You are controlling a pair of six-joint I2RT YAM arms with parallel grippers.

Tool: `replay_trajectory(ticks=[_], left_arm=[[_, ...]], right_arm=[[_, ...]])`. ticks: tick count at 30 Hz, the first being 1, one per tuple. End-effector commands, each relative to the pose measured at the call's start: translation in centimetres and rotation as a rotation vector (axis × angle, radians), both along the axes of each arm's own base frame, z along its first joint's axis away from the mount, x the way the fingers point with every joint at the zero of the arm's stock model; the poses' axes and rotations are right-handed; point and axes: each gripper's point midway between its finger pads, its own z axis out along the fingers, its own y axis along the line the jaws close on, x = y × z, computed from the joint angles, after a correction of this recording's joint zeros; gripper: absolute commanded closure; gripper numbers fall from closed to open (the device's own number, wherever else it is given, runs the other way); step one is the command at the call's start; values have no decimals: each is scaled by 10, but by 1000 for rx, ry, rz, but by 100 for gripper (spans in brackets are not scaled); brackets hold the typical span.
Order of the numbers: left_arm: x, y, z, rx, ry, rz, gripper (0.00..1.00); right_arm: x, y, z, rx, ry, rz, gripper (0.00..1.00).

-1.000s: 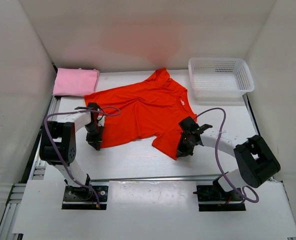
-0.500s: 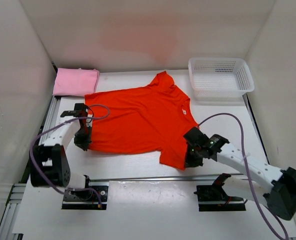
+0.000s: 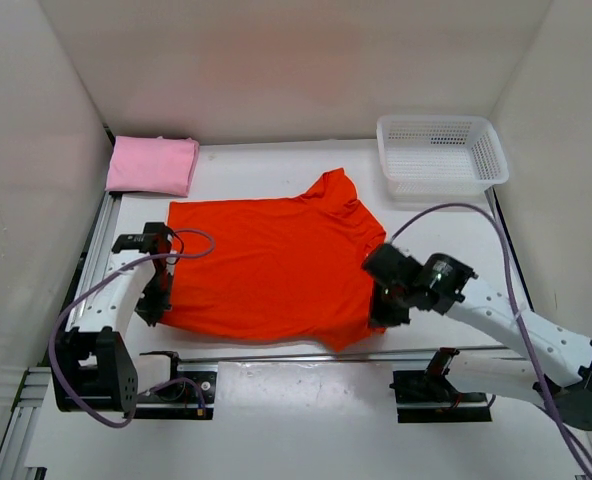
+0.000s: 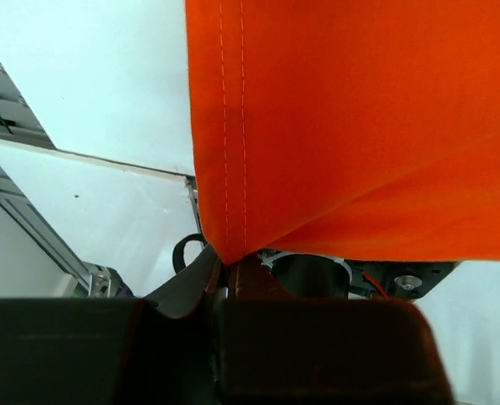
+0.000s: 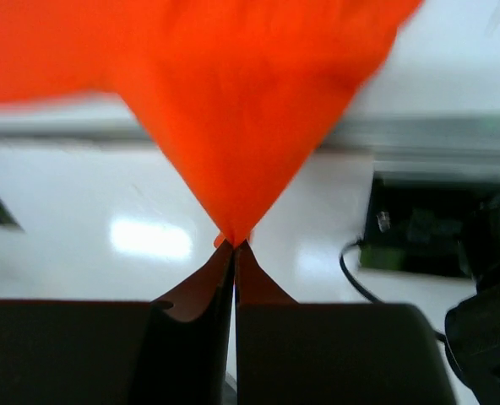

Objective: Fold and stack the t-shirts
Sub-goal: Grap the side of the flattened tshirt closest away from the robot with both arms, then fold the flattened tshirt in 1/3 of the way

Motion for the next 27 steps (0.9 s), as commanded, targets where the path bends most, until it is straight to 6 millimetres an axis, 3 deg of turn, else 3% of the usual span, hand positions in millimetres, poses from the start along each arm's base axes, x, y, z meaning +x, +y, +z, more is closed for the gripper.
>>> replay_trajectory(ticks=[1,5,9,13,17,22,27], left_arm=[[23,-1,14,-5,-54,-3,89],[43,-8,19,-39,-52,-3,89],[70,-12,13,-61,-66,-3,89],[81,-7,1,-81,-34,39,89],[88,-3,-13,-103,4,75,89],[108,-6,-13,-189,-24,124,89],[114,1,-19,-213,3,167,89]], right_arm=[[53,-8,15,-30,-126,8,100],[117,-11,13,-88,-218,35,100],[163,-10,6,-128,-257,84,100],[205,-20,-9,-157,-257,66,100],[229,-21,-17,-174,-245,79,100],[239,-17,-33,-169,-191,113,100],[246,-14,-39,-118,-166,111,100]])
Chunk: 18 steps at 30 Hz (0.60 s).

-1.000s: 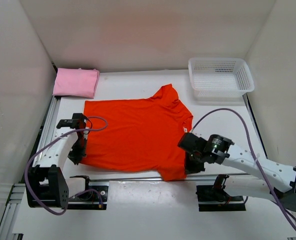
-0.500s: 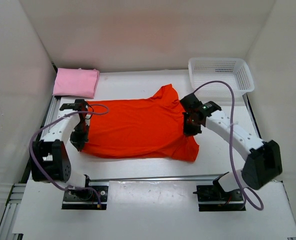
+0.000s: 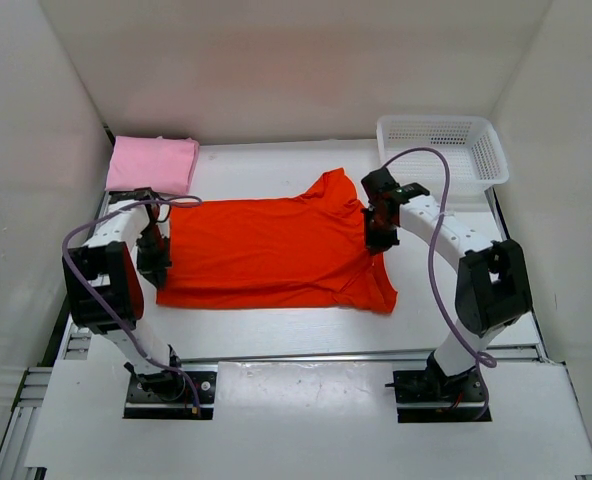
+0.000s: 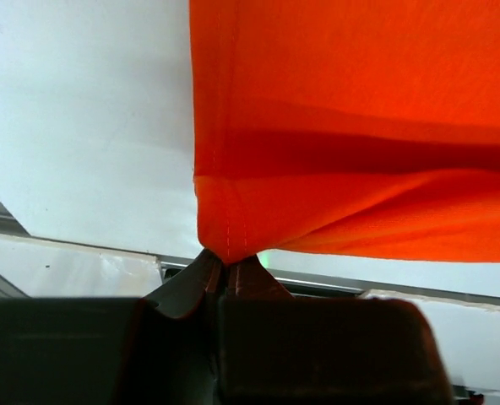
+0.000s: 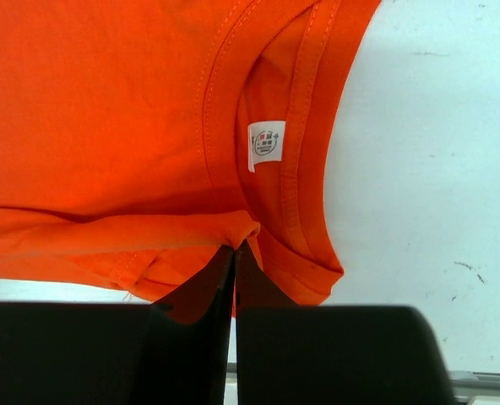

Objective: Fold and stack the t-shirts
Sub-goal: Fold the flattened tshirt in 1/3 of the way

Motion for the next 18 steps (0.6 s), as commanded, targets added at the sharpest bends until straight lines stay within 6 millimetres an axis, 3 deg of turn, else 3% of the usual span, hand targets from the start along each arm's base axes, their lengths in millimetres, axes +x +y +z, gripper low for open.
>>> replay_trajectory(ticks=[1,13,17,18], left_arm=[[17,-1,2,-40,-40,23,89],[32,1,-14,-185,-36,129,88],[50,7,-9,-222,-100,164,81],[55,1,-8,-265,-111,167,78]], right_arm=[[19,9,9,54,-38,32,100],[41,2,-14,7,5,27,100],[46,5,-16,15,7,1,97],[46,6,-21,13,22,-13,92]])
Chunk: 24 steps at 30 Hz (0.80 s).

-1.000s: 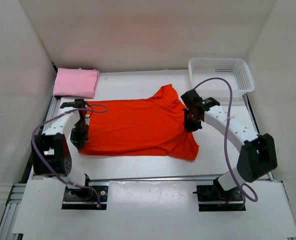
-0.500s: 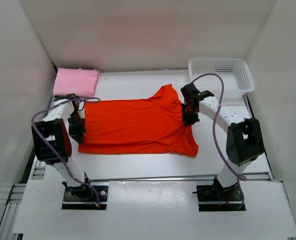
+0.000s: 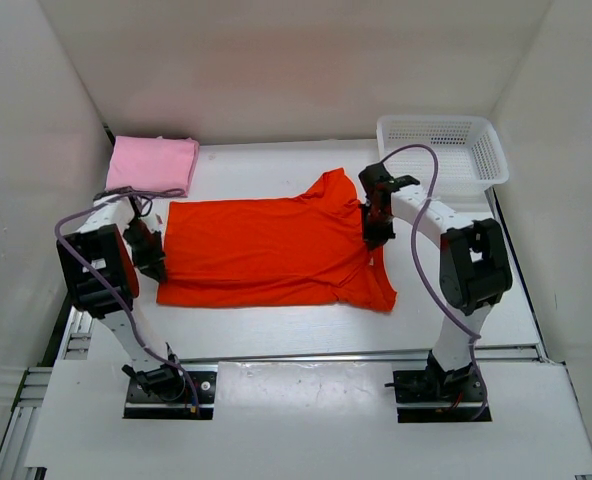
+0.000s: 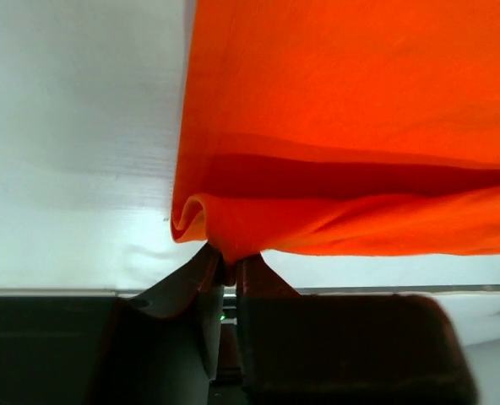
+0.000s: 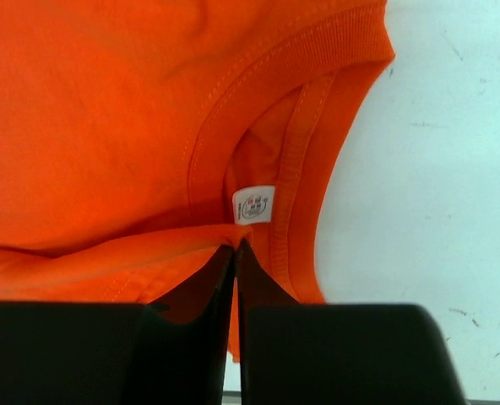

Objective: Fold and stack the t-shirts
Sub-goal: Fold the flattened tshirt in 1/3 of the way

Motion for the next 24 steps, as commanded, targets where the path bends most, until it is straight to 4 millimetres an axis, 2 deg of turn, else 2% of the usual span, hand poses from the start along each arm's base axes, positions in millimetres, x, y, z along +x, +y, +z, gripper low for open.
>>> replay_trajectory(ticks=[1,2,3,7,9,10,11,12,14,15,17,18,19,20,21,22,23,24], left_arm=[[33,-1,14,-89,-132,49,76],[38,-1,17,-110,-141,61,73],[40,-3,17,-126,-134,63,63],[57,3,23,-119,-161,61,43],[64,15,32,-112,-177,88,41],[65,16,37,-125,-184,101,41],[67,21,40,-129,-199,116,37],[67,33,49,-115,-232,148,35],[63,48,58,-72,-255,175,34],[54,54,64,-50,-267,195,34],[40,51,63,-33,-252,195,34],[32,47,65,-33,-250,196,32],[12,36,49,-40,-179,181,32],[-1,32,39,-28,-126,171,32],[-7,27,33,-33,-113,162,32],[-24,20,19,-52,-60,164,32],[-24,20,14,-47,-73,163,32],[-32,16,7,-54,-52,164,32]], right_arm=[[20,4,6,22,-33,-24,90],[25,8,8,40,-38,-31,85],[29,6,6,41,-33,-57,78],[45,4,16,66,-53,-102,69],[55,-3,27,76,-72,-136,62],[49,-5,32,73,-63,-136,56],[50,-4,41,80,-80,-136,53],[46,-9,53,89,-104,-144,49],[29,-11,59,102,-87,-128,41],[11,-16,60,108,-77,-125,38],[-16,-18,64,137,-58,-125,32],[-42,-23,45,127,13,-124,31],[-56,-21,40,152,48,-128,31],[-68,-23,33,155,76,-144,26],[-88,-29,22,141,117,-158,26],[-98,-29,17,135,136,-161,25],[-103,-28,16,153,133,-171,23],[-118,-30,4,155,169,-171,23]])
